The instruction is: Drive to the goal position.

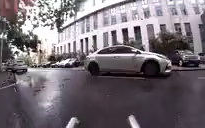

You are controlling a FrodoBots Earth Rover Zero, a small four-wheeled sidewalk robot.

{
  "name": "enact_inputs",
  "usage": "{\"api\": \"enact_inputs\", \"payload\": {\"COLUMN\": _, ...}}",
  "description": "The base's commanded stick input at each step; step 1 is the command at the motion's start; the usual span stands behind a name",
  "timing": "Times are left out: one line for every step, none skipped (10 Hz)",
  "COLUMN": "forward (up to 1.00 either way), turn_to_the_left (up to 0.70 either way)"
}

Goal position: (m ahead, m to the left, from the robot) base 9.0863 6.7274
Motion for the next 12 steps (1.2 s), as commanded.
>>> {"api": "enact_inputs", "payload": {"forward": 0.45, "turn_to_the_left": 0.00}}
{"api": "enact_inputs", "payload": {"forward": 0.45, "turn_to_the_left": 0.00}}
{"api": "enact_inputs", "payload": {"forward": 0.45, "turn_to_the_left": 0.00}}
{"api": "enact_inputs", "payload": {"forward": 0.45, "turn_to_the_left": 0.00}}
{"api": "enact_inputs", "payload": {"forward": 0.45, "turn_to_the_left": 0.00}}
{"api": "enact_inputs", "payload": {"forward": 0.45, "turn_to_the_left": 0.00}}
{"api": "enact_inputs", "payload": {"forward": 0.45, "turn_to_the_left": 0.00}}
{"api": "enact_inputs", "payload": {"forward": 0.45, "turn_to_the_left": 0.00}}
{"api": "enact_inputs", "payload": {"forward": 0.45, "turn_to_the_left": 0.00}}
{"api": "enact_inputs", "payload": {"forward": 0.45, "turn_to_the_left": 0.00}}
{"api": "enact_inputs", "payload": {"forward": 0.45, "turn_to_the_left": 0.00}}
{"api": "enact_inputs", "payload": {"forward": 0.45, "turn_to_the_left": 0.00}}
